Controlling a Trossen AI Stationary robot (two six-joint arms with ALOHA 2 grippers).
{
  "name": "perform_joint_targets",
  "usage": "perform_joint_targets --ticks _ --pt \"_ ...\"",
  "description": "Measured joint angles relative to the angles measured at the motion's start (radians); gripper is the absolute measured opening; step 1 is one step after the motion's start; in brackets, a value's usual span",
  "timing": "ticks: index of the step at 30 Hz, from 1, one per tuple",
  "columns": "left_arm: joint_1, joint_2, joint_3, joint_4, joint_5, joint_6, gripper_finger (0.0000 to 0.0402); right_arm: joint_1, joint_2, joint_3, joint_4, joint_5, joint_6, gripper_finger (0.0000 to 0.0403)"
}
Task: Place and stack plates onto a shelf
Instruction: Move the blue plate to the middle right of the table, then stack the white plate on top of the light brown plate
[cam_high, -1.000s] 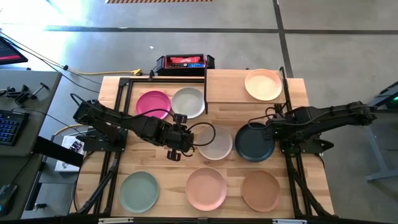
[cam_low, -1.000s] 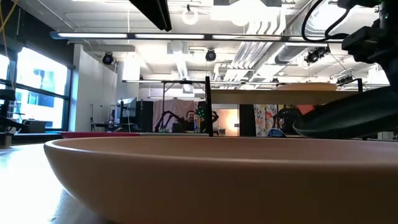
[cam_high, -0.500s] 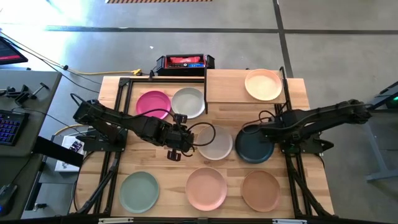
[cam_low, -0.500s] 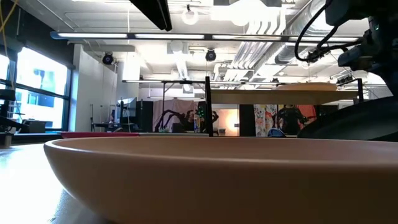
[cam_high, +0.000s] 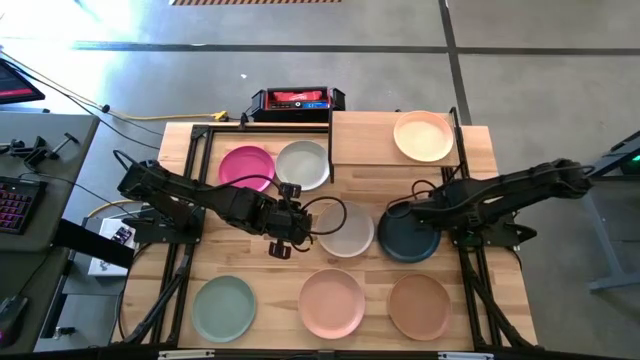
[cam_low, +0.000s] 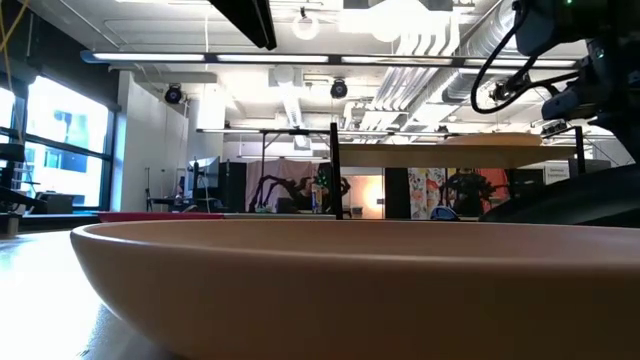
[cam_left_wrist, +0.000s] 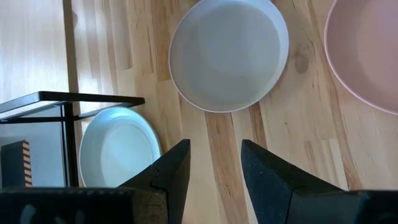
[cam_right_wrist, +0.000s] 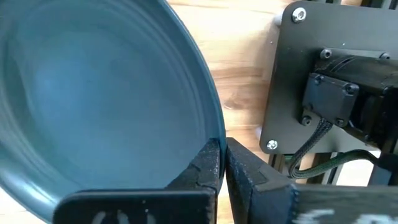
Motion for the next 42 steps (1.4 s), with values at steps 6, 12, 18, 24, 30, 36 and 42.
perform_joint_targets --ticks 6,12,18,24,30,36,42 --pt "0.000 0.000 0.000 0.000 0.000 0.007 0.0133 0.000 0.030 0.000 -0.001 -0.001 -0.005 0.0035" --pt "0.000 0.000 0.000 0.000 0.000 0.016 0.0133 0.000 0.041 0.001 -0.002 -0.007 -0.014 0.0067" --pt "0.021 0.000 0.000 0.000 0.027 -0.001 0.0133 0.000 0.033 0.064 0.006 -0.027 -0.070 0.0067" --pt "0.057 0.000 -0.051 0.084 0.086 0.024 0.0133 0.000 0.033 0.151 0.127 -0.018 -0.151 0.0067" --pt "0.080 0.008 -0.116 0.167 0.151 0.126 0.0133 0.001 0.033 0.175 0.356 0.022 -0.290 0.0067" --pt "0.094 0.008 -0.197 0.314 0.162 0.326 0.0133 0.001 0.033 0.175 0.470 0.028 -0.489 0.0067" --pt "0.118 0.022 -0.273 0.422 0.234 0.547 0.0133 0.001 0.033 0.175 0.466 0.027 -0.532 0.0067"
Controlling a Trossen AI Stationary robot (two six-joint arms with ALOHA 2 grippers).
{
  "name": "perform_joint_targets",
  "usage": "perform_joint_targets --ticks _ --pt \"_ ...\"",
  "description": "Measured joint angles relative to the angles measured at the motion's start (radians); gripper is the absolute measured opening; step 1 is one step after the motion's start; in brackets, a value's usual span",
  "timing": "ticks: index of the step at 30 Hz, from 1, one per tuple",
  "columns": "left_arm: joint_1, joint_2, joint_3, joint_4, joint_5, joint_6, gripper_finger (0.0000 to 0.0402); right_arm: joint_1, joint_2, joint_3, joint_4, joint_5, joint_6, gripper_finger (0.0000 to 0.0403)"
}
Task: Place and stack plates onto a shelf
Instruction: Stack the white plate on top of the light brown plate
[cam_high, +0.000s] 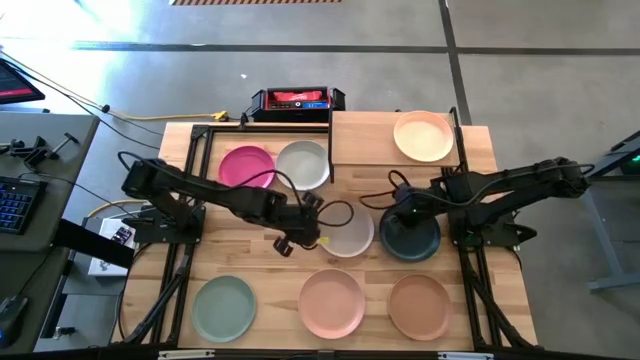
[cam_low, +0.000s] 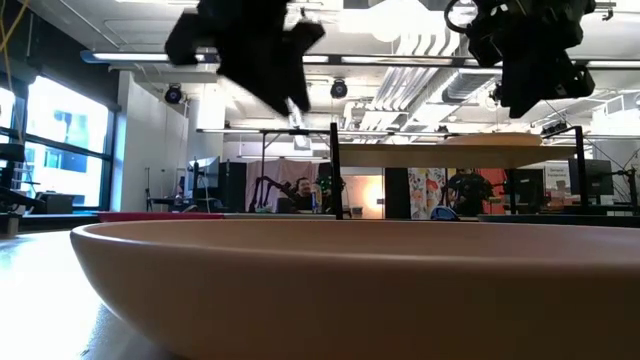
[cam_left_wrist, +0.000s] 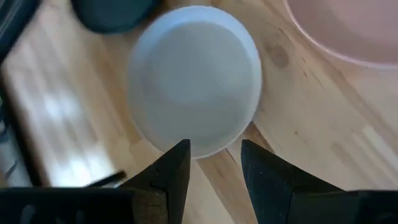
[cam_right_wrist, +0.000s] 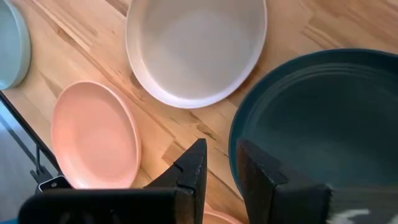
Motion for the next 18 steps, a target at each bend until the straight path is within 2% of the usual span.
perform_joint_targets --ticks 6,11,18 --pt "0.015 0.073 -0.023 0.023 0.034 0.100 0.0133 0.000 0.000 0.000 -0.003 -0.002 0.000 0.0067" --pt "0.020 0.160 -0.023 0.104 0.035 0.138 0.0133 0.000 0.000 0.000 0.003 -0.003 -0.023 0.0067" --pt "0.021 0.249 -0.023 0.136 -0.024 0.194 0.0133 0.000 0.000 0.000 0.002 -0.004 -0.026 0.0067"
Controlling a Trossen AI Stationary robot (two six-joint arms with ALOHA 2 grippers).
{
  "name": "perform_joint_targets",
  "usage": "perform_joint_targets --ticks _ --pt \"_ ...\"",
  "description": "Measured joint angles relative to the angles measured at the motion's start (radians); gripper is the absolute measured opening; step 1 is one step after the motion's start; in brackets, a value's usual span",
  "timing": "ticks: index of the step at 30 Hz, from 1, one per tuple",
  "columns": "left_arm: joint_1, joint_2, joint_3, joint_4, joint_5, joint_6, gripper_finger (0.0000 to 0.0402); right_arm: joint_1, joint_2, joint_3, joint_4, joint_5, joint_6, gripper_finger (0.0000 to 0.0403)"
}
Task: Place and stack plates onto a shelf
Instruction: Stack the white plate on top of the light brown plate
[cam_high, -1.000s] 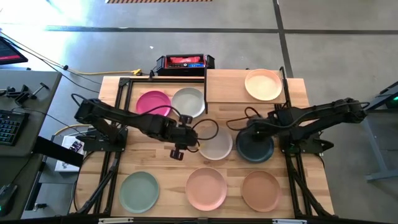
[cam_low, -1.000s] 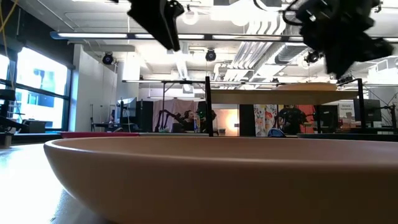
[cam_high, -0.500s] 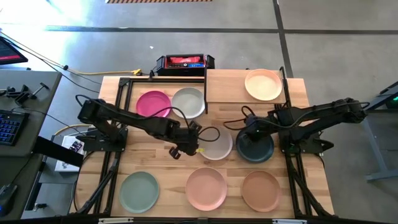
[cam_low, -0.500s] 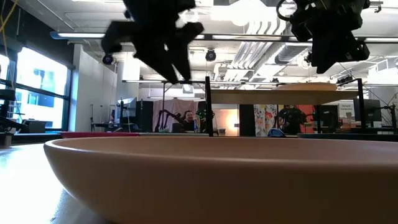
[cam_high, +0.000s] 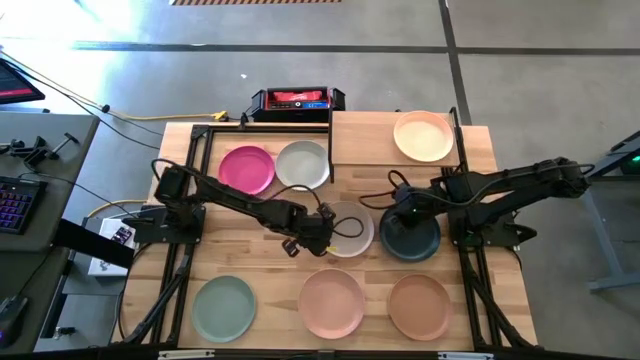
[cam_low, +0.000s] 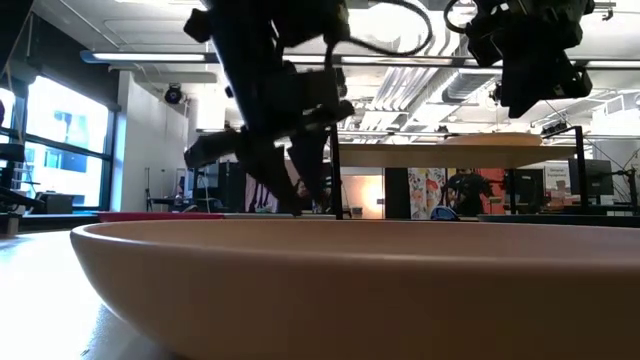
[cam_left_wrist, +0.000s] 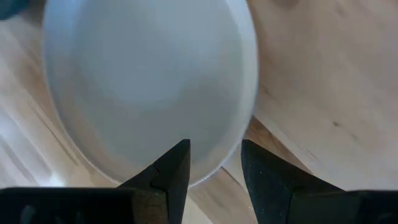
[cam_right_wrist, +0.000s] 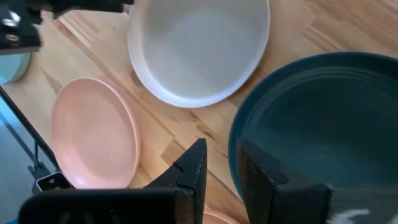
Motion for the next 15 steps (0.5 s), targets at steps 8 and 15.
perform_joint_targets --ticks 8,15 --pt "0.001 0.028 0.001 0.008 0.011 0.025 0.0133 0.000 0.000 0.000 -0.006 0.000 -0.001 0.0067" --pt "0.022 0.027 0.001 0.013 0.075 0.026 0.0133 0.000 0.000 0.000 -0.005 0.000 -0.018 0.0067"
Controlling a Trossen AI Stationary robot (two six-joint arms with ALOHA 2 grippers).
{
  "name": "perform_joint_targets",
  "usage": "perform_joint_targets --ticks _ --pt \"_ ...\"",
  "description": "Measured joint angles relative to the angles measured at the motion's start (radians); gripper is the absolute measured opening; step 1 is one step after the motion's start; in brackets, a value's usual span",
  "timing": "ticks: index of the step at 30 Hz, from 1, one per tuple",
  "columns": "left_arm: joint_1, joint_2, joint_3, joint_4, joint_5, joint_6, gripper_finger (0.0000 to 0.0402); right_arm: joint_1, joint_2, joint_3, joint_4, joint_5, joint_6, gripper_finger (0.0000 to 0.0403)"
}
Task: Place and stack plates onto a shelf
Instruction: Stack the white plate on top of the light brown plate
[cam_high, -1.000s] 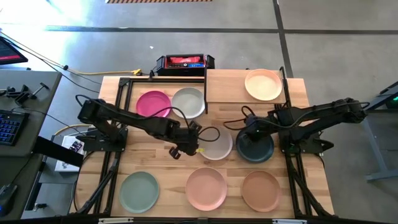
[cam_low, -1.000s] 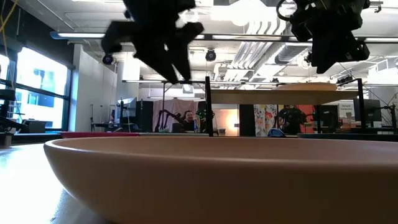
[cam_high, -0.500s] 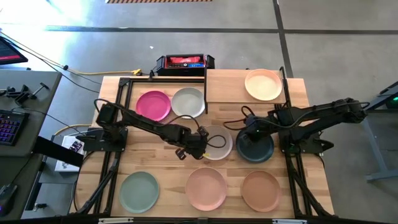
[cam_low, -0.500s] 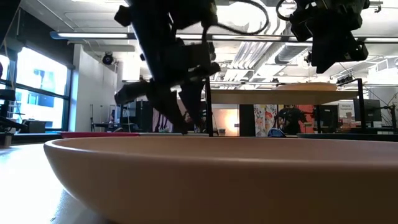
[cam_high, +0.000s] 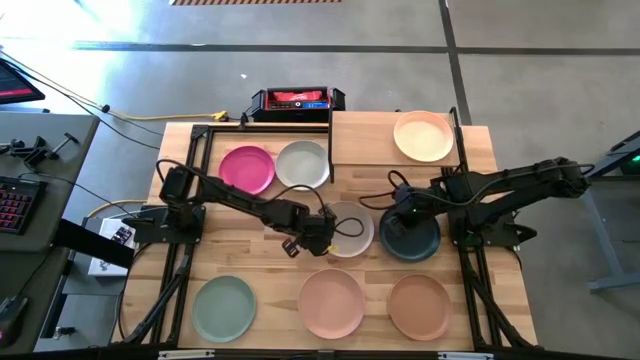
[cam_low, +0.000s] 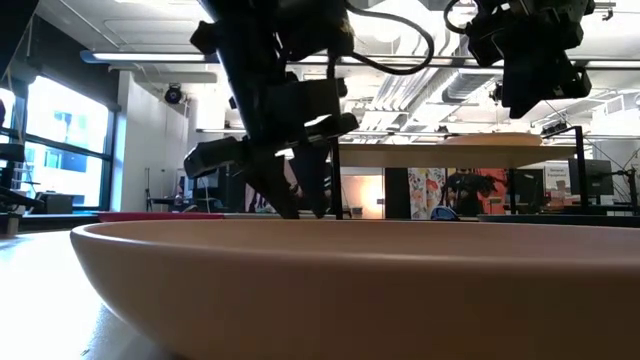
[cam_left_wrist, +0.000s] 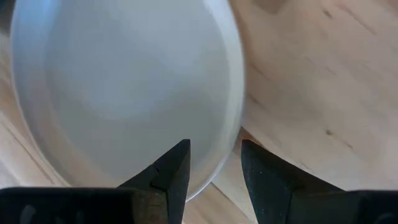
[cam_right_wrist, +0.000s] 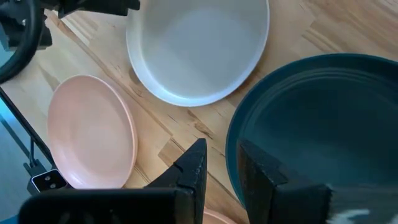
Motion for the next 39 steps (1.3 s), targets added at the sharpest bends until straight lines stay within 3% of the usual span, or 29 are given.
perform_joint_targets --ticks 20,26,30,39 --pt "0.033 0.037 0.000 -0.011 0.026 -0.010 0.0133 0.000 0.000 0.000 0.000 0.000 -0.059 0.0067" --pt "0.016 0.052 0.003 -0.004 -0.043 -0.060 0.0130 0.000 0.000 0.000 0.000 0.000 -0.060 0.0067" --pt "0.008 0.047 0.001 -0.005 -0.042 -0.035 0.0107 0.000 0.000 0.000 0.000 0.000 -0.060 0.0067" --pt "-0.029 0.047 0.001 0.009 -0.041 -0.028 0.0009 0.000 0.000 0.000 0.000 0.000 -0.060 0.0067"
